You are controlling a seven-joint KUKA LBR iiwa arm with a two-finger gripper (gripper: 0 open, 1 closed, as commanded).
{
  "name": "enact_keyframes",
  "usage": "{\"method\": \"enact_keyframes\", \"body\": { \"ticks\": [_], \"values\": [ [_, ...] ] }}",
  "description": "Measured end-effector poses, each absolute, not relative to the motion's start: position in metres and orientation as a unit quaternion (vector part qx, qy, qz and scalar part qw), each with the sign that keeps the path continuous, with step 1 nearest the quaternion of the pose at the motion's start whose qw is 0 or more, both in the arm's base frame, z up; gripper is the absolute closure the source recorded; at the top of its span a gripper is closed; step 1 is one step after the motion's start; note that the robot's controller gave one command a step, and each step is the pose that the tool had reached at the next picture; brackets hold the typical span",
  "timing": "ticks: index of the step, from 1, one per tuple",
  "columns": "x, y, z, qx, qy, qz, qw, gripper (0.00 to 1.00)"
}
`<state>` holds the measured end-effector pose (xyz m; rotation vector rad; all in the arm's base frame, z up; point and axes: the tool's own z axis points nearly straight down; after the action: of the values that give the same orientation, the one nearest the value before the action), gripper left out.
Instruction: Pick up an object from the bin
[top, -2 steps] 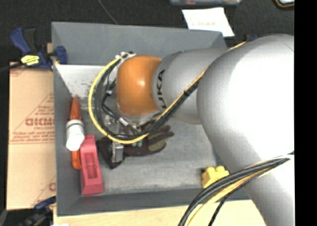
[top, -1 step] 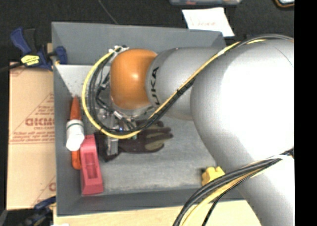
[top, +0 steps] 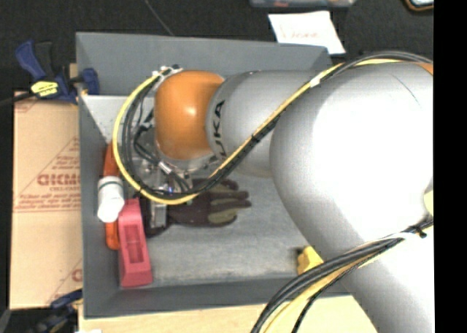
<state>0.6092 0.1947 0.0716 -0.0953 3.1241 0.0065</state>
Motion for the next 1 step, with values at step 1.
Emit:
{"method": "enact_keyframes", "body": {
  "ticks": [1],
  "values": [
    [0.5975,0.1910,0.1459,-0.047,0.999,0.002,0.014,0.00]
  ]
}}
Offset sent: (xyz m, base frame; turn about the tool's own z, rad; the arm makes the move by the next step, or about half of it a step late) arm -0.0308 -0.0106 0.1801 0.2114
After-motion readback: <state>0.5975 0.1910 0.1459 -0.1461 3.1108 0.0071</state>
